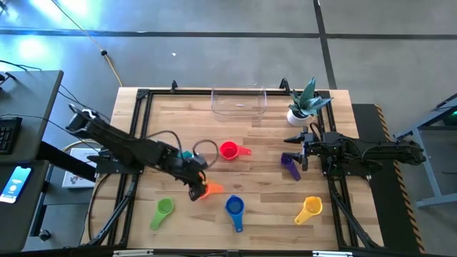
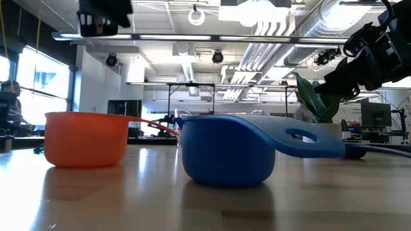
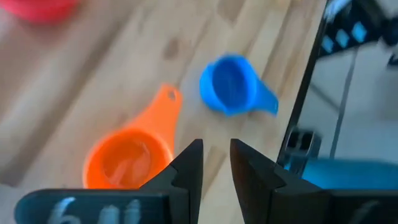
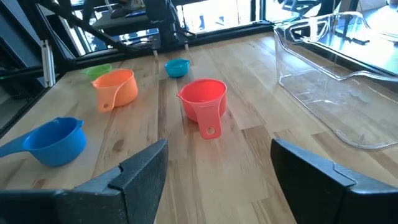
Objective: Nest measuring cups in basket
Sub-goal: Stack the red measuring cup on top of the orange measuring cup, then stack the blue measuring cup on top of the red measuring cup
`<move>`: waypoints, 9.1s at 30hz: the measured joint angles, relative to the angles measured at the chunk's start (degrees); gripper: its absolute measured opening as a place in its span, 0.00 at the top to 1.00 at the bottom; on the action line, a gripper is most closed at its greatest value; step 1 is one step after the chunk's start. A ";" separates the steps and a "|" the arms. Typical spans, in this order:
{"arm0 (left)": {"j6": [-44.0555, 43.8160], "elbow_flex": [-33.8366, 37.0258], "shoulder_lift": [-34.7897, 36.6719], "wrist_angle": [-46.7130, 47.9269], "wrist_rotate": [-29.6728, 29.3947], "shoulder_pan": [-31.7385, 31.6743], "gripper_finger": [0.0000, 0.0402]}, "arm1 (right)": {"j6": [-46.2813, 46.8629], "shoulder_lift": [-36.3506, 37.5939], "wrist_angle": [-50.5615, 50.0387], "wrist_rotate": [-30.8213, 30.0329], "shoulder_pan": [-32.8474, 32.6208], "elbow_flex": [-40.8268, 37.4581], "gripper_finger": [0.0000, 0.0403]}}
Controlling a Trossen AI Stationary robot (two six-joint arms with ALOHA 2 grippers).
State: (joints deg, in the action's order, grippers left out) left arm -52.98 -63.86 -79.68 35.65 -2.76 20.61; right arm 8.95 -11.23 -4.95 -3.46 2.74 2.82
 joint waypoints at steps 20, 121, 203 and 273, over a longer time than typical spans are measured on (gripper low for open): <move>-0.88 0.00 9.48 -3.22 -11.15 -9.20 0.83 | 7.54 0.02 2.48 -0.03 0.00 0.01 0.32; 14.09 0.02 29.33 17.43 -20.55 -12.40 0.83 | -2.71 -96.70 -1.23 2.24 4.79 61.49 0.32; 14.18 0.05 29.33 17.50 -23.50 -12.38 0.83 | 37.15 -110.61 -0.30 0.60 -12.87 86.85 1.00; 17.65 0.04 29.33 17.74 -16.21 -12.34 0.83 | 46.49 -101.79 -18.60 0.52 -15.20 86.85 0.71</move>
State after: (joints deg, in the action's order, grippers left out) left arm -35.33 -63.81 -50.35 53.39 -18.97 8.27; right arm 55.44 -113.01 -23.55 -2.94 -12.46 89.67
